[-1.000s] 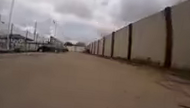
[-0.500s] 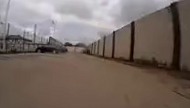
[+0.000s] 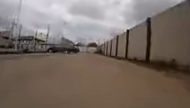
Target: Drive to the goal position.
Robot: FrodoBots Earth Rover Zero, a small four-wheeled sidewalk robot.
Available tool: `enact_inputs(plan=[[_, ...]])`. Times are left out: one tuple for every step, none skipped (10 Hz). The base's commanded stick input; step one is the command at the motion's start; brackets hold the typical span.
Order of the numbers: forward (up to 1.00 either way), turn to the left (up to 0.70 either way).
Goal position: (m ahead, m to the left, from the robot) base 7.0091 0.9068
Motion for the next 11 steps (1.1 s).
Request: enact_inputs(plan=[[1.0, 0.0], [1.0, 0.0], [1.0, 0.0], [1.0, 0.0], [1.0, 0.0], [1.0, 0.0], [1.0, 0.0], [1.0, 0.0], [1.0, 0.0], [1.0, 0.0], [1.0, 0.0]])
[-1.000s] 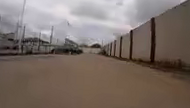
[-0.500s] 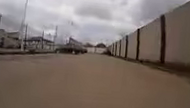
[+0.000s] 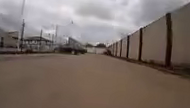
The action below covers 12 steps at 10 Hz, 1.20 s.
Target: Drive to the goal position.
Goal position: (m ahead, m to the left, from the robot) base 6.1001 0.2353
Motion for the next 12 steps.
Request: enact_inputs(plan=[[1.0, 0.0], [1.0, 0.0], [1.0, -0.03], [1.0, -0.19], [1.0, 0.0], [1.0, 0.0], [1.0, 0.0], [1.0, 0.0], [1.0, 0.0], [1.0, 0.0], [1.0, 0.0], [1.0, 0.0]])
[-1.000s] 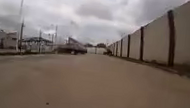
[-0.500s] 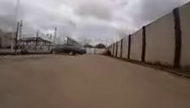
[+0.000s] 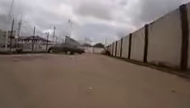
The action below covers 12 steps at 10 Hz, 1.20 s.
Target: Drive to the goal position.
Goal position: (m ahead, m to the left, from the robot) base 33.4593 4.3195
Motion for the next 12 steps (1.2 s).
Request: enact_inputs(plan=[[1.0, 0.0], [1.0, 0.0], [1.0, 0.0], [1.0, 0.0], [1.0, 0.0], [1.0, 0.0], [1.0, 0.0], [1.0, 0.0], [1.0, 0.0], [1.0, 0.0], [1.0, 0.0], [1.0, 0.0]])
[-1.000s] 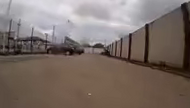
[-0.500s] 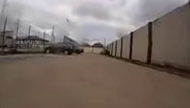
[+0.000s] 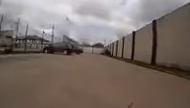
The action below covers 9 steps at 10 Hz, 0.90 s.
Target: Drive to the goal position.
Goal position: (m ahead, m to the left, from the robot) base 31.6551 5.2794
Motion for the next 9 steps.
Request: enact_inputs(plan=[[1.0, 0.0], [1.0, 0.0], [1.0, 0.0], [1.0, 0.0], [1.0, 0.0], [1.0, 0.0], [1.0, 0.0], [1.0, 0.0], [1.0, 0.0]])
